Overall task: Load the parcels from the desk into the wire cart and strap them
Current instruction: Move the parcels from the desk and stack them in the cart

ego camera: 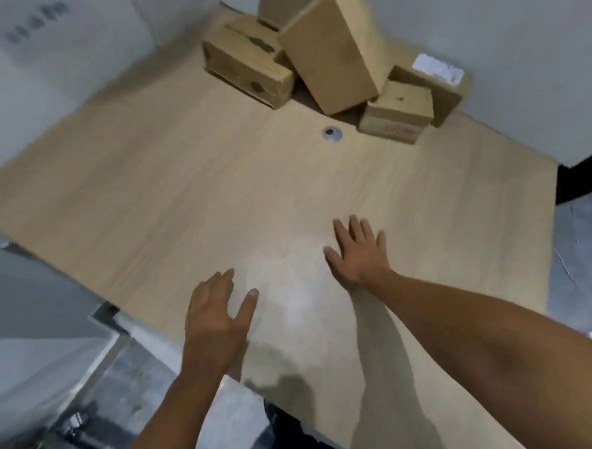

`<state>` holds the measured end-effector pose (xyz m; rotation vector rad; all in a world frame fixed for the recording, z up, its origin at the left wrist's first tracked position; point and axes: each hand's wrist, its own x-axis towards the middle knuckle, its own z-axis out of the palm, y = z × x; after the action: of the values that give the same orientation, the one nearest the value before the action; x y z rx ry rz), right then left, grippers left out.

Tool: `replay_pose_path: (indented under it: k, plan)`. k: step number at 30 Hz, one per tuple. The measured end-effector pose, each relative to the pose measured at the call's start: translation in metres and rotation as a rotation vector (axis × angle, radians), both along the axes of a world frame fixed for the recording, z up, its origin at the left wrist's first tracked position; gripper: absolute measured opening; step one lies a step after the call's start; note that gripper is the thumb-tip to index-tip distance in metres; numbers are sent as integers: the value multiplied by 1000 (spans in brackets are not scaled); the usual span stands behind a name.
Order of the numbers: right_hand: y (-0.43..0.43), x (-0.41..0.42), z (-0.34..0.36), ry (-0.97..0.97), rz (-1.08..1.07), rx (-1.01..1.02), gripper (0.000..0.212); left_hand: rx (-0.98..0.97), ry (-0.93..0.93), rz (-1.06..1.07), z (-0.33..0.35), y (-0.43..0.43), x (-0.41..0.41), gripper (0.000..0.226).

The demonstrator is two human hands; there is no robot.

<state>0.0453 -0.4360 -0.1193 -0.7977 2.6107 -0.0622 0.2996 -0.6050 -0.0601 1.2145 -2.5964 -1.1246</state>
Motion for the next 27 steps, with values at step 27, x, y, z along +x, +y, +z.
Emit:
replay_pose_path:
  k: [27]
  plan:
    - [-56, -70, -47, 292, -260, -249, 70, -321, 382, -188, 78, -126, -466, 108]
